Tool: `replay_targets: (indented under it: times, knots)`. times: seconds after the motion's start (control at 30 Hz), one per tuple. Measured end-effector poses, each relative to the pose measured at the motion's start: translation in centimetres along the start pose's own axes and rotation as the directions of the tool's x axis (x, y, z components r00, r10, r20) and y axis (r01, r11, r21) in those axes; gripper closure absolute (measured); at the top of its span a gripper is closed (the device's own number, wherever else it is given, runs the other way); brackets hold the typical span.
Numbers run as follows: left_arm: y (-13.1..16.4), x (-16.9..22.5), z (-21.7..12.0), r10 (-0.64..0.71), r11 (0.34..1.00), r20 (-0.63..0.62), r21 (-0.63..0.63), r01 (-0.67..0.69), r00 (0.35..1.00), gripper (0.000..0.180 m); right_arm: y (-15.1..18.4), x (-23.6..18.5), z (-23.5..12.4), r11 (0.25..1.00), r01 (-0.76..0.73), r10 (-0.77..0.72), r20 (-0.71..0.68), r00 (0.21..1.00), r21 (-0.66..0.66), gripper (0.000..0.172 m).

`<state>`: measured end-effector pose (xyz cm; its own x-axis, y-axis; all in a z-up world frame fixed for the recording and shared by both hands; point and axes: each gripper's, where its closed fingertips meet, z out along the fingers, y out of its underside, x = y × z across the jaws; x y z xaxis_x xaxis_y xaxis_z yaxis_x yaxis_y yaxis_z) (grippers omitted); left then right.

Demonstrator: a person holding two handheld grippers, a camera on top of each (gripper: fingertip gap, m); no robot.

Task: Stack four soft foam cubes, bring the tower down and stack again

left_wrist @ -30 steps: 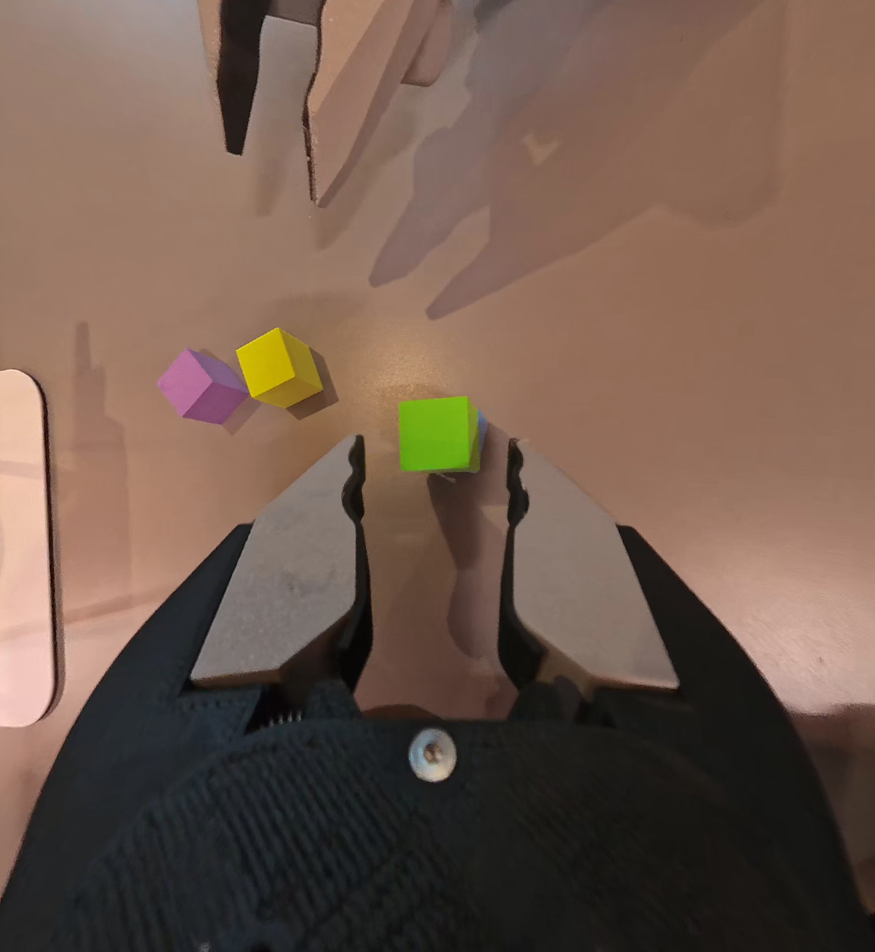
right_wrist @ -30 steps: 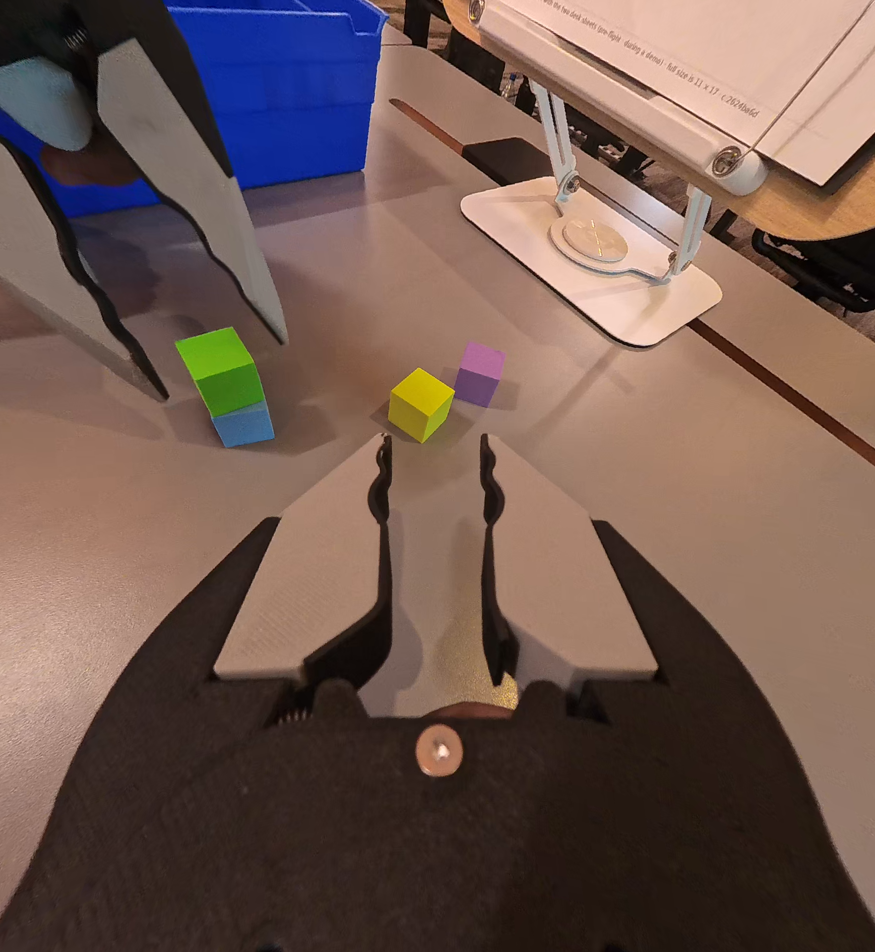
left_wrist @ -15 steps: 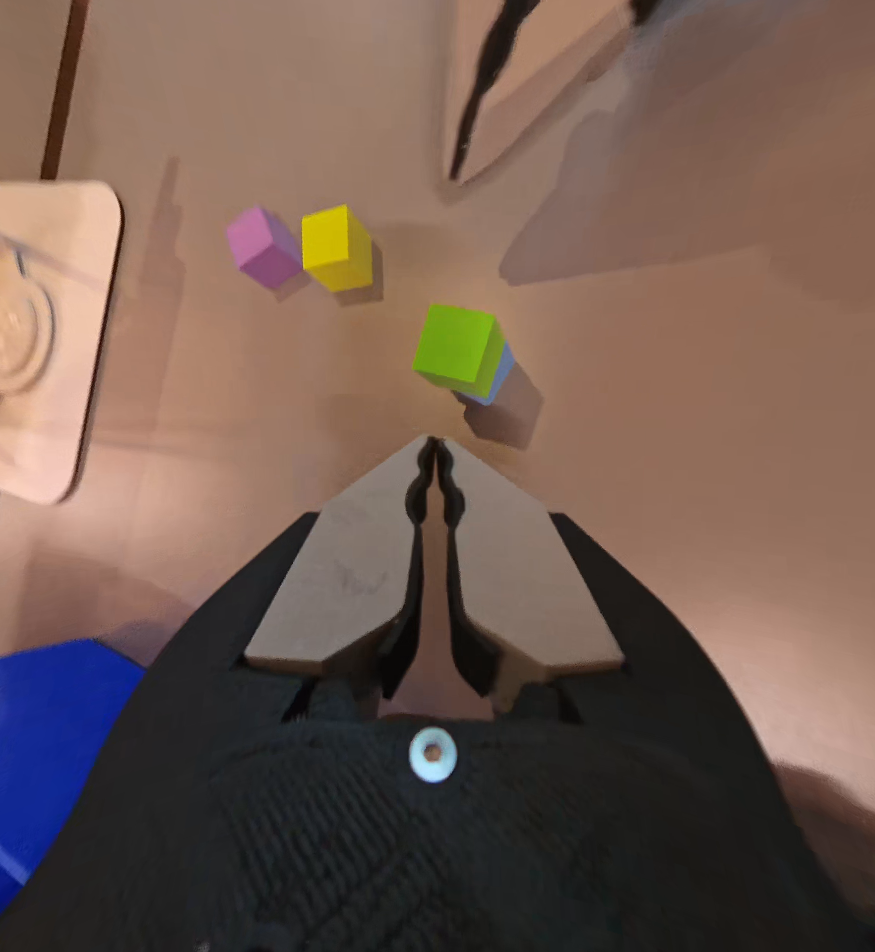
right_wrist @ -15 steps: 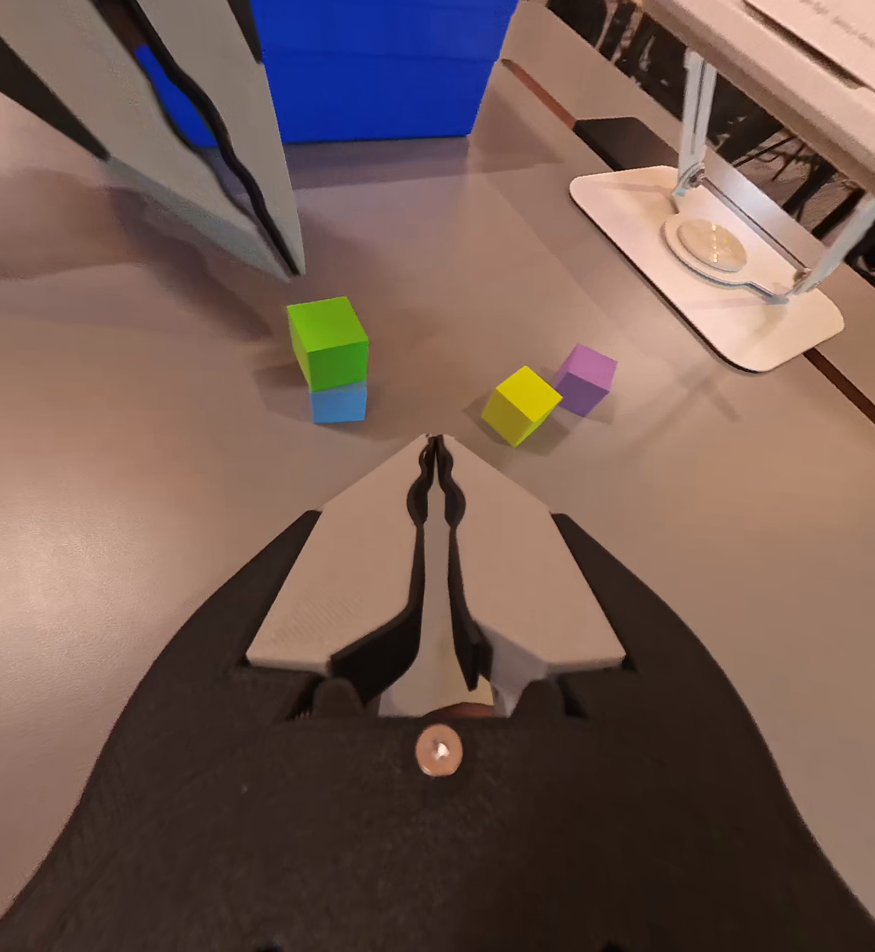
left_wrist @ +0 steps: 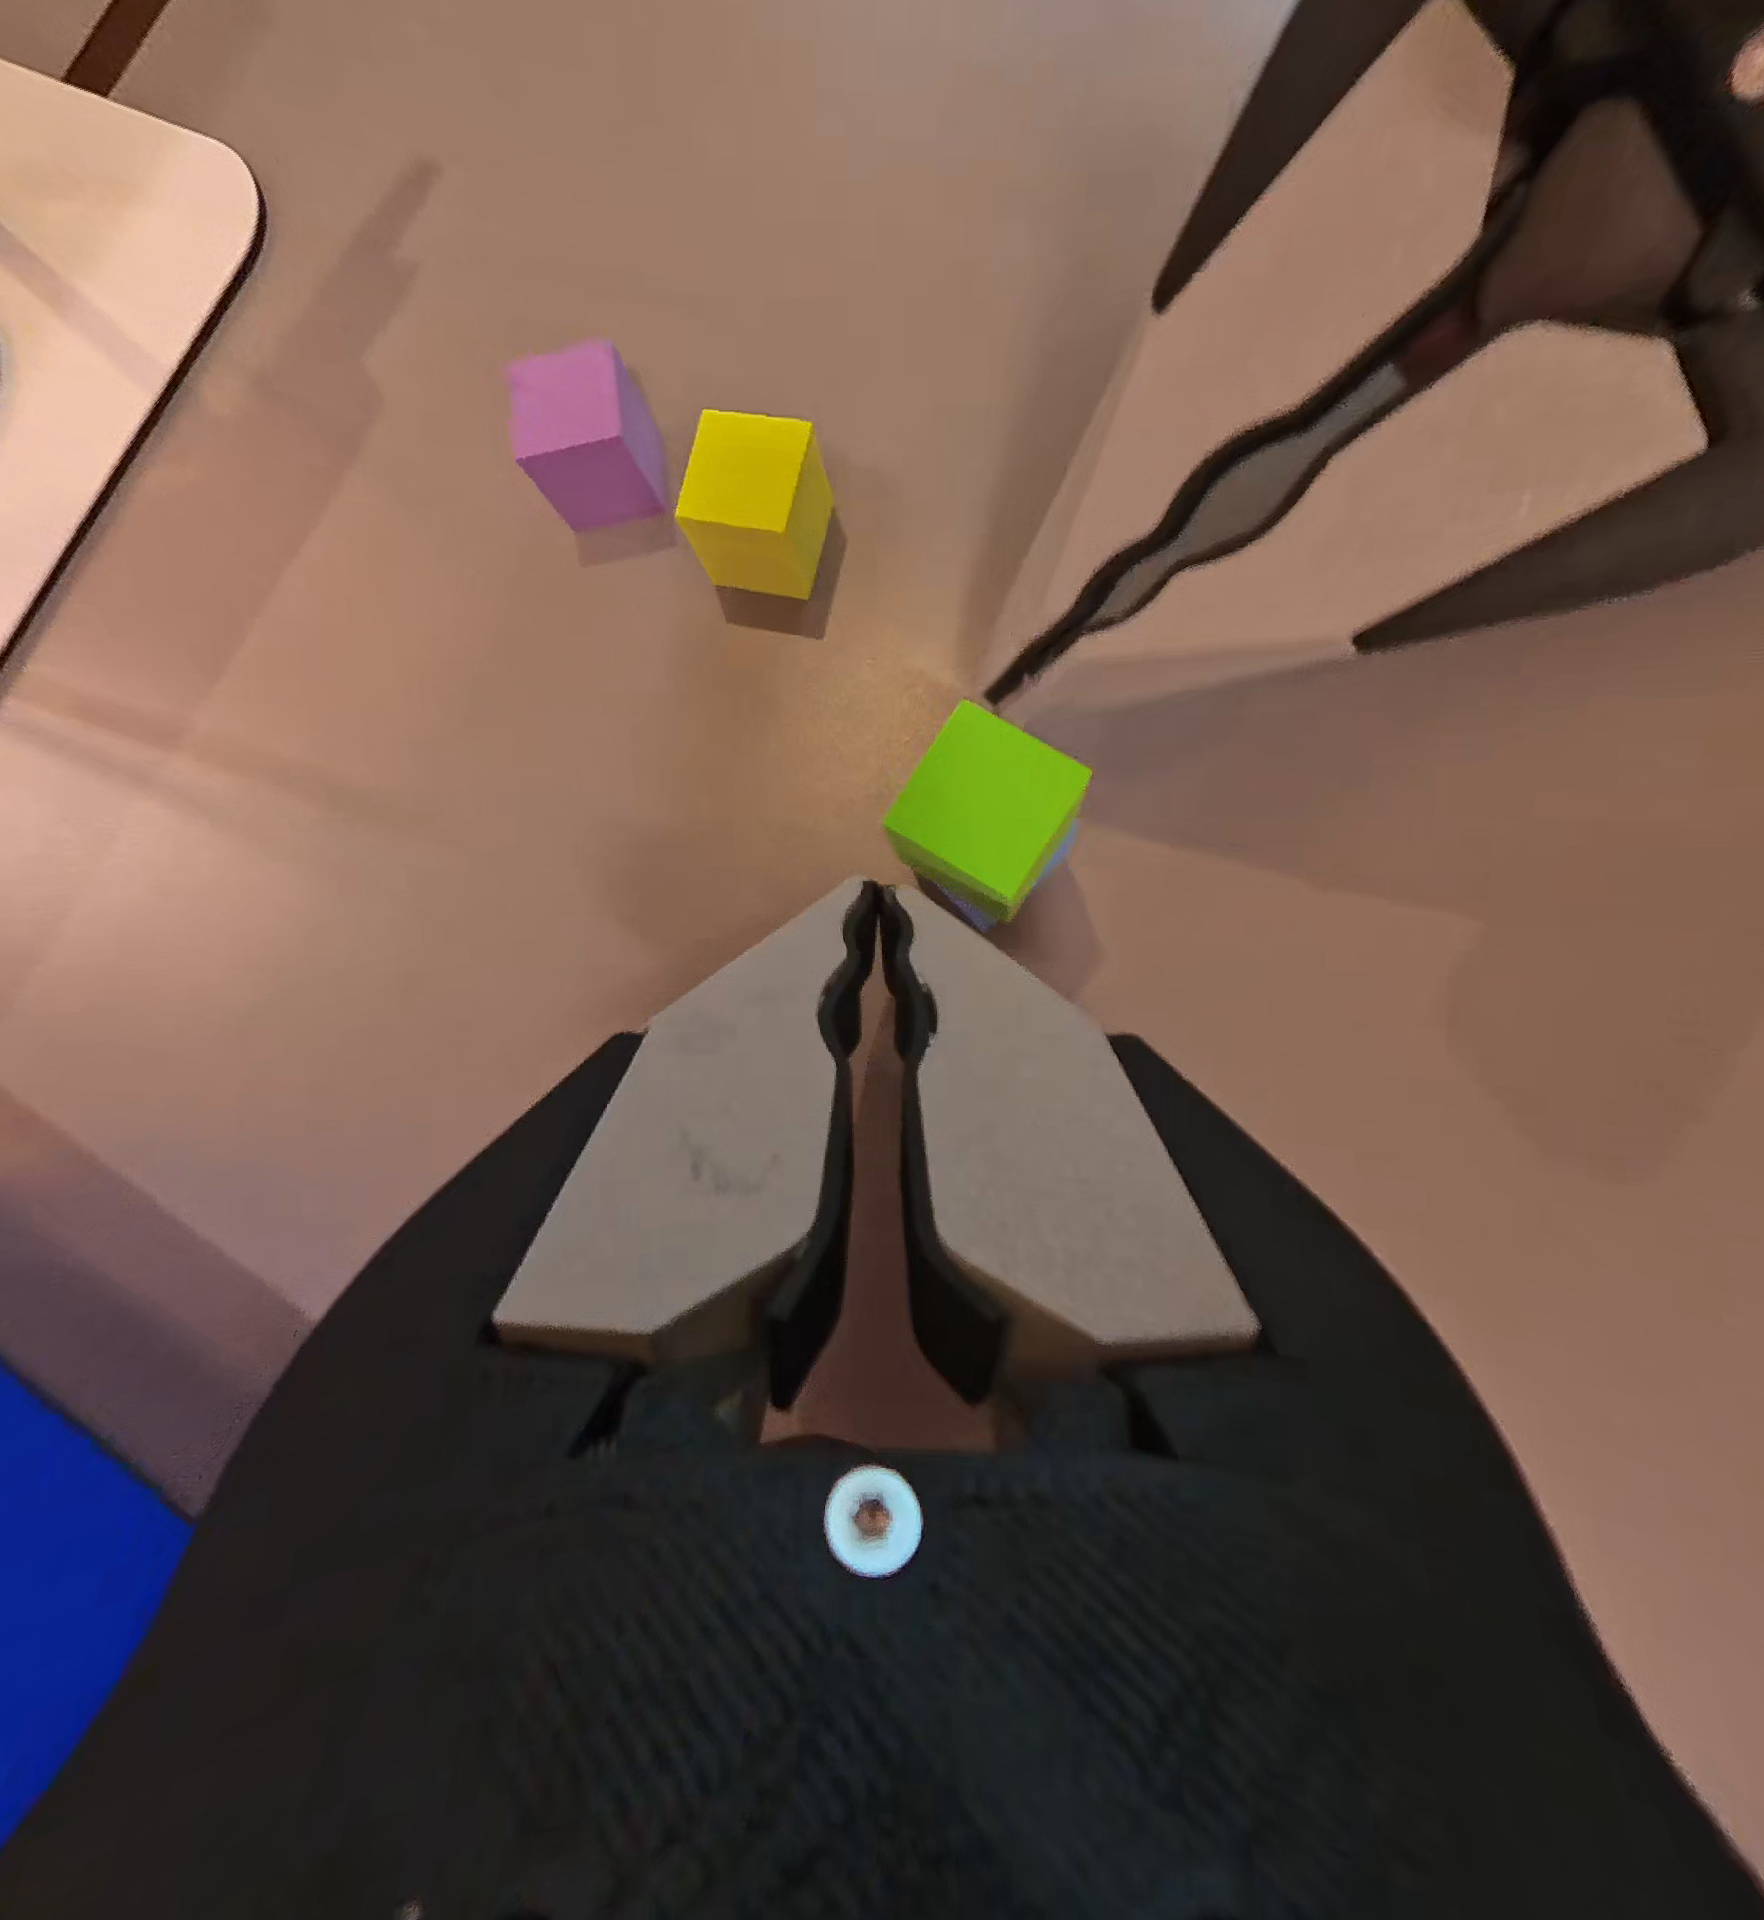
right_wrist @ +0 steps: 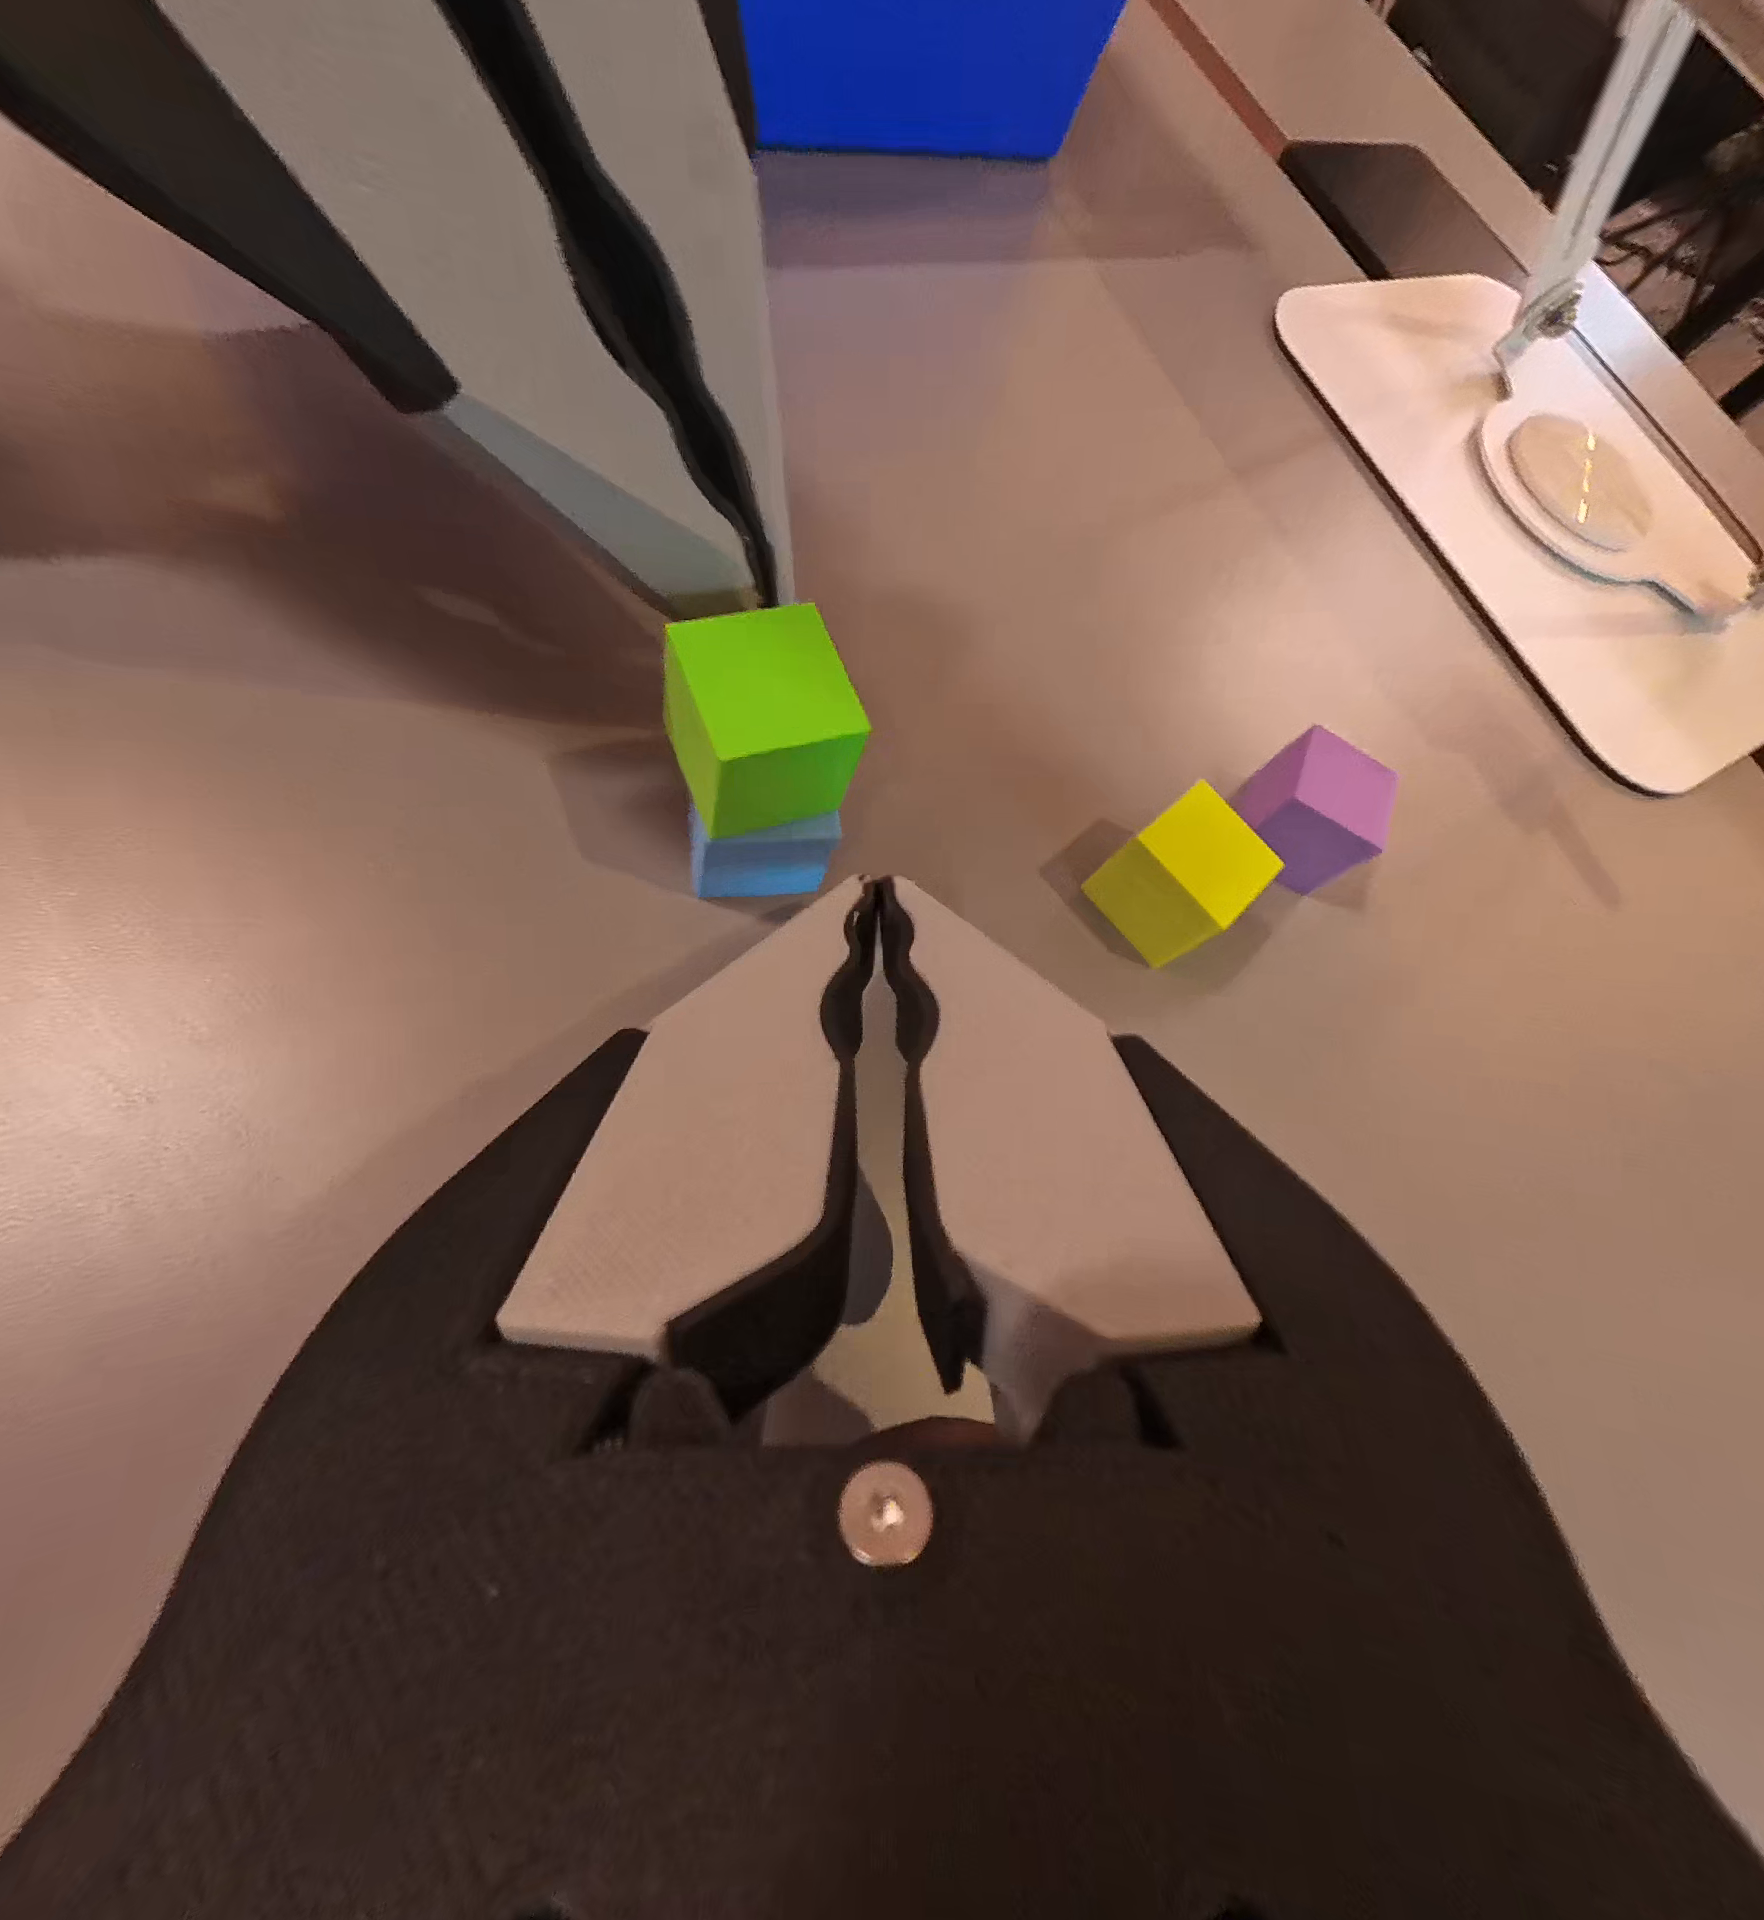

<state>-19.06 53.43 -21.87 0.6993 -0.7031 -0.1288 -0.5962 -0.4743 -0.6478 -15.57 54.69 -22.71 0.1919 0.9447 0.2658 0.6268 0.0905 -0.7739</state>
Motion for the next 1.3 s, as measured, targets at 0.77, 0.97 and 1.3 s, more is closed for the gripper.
replay_targets:
  times: [0.77,0.97,1.3]
  knots:
    - [0.6,0.0,1.6,-0.06,0.998,-0.013,-0.031,0.06,0.998,0.18,-0.4,-0.2,1.2,0.999,0.023,-0.023,-0.012,1.0,-0.033,0.172]
    - [0.8,0.1,1.7,-0.069,0.997,-0.02,-0.041,0.068,0.997,0.18,-0.4,-0.2,1.3,0.999,0.019,-0.019,-0.011,1.0,-0.034,0.172]
    - [0.9,-0.1,1.7,-0.087,0.995,-0.01,-0.047,0.087,0.996,0.18,-0.5,-0.1,1.6,0.999,0.024,-0.025,-0.014,1.0,-0.033,0.172]
